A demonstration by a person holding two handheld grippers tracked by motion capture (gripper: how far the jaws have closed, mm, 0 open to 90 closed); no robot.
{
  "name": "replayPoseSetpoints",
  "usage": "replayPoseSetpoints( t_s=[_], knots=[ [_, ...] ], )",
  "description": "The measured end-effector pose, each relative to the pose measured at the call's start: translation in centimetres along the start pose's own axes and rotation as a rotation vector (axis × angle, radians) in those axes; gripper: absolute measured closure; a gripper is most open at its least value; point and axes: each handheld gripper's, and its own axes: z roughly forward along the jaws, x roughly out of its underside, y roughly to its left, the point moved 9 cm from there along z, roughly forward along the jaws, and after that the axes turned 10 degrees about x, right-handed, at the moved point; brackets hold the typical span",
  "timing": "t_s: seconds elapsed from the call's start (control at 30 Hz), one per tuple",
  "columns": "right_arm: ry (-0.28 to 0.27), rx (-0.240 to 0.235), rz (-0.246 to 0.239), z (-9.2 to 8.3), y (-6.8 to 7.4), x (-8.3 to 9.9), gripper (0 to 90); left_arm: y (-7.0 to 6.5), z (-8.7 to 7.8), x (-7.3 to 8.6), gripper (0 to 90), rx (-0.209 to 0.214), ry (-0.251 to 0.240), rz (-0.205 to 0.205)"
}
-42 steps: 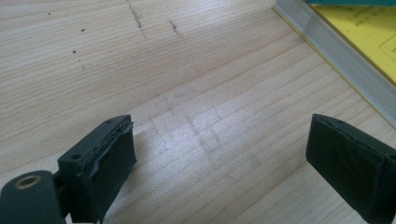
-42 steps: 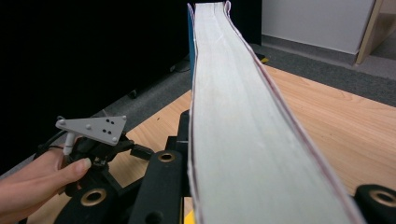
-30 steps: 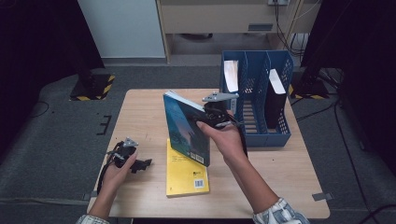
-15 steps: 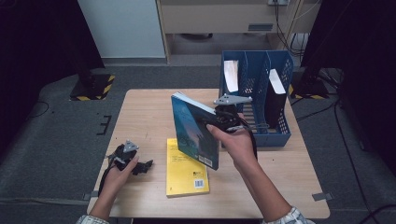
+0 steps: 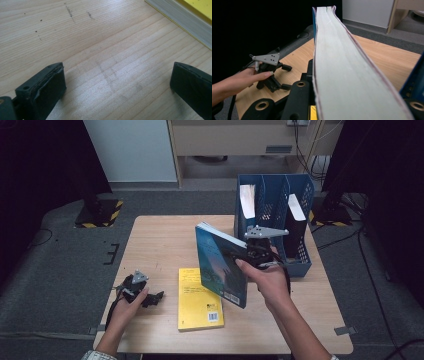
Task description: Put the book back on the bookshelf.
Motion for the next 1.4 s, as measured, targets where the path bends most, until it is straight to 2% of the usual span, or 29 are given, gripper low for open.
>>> replayPoseSetpoints(
  t_s=[0.43, 0.7, 0.83, 1.1, 1.4],
  knots=[
    [0.025, 0.025, 0.02, -3.1, -1.8, 1.6, 73.6, 0.0, 0.0, 0.0, 0.0, -0.001, 0.0, -0.001],
    [0.009, 0.05, 0.035, -5.8, -3.2, 1.9, 73.6, 0.0, 0.0, 0.0, 0.0, -0.001, -0.001, -0.002],
    [-0.003, 0.06, 0.05, -7.0, -3.8, 1.5, 73.7, 0.0, 0.0, 0.0, 0.0, -0.002, -0.001, -0.002],
    [-0.031, 0.109, 0.052, -10.1, -5.8, -0.6, 73.6, 0.0, 0.0, 0.0, 0.0, -0.002, -0.001, -0.002],
    [-0.026, 0.161, 0.079, -11.2, -8.2, -2.3, 73.6, 0.0, 0.0, 0.0, 0.0, -0.003, -0.001, -0.003]
  ],
)
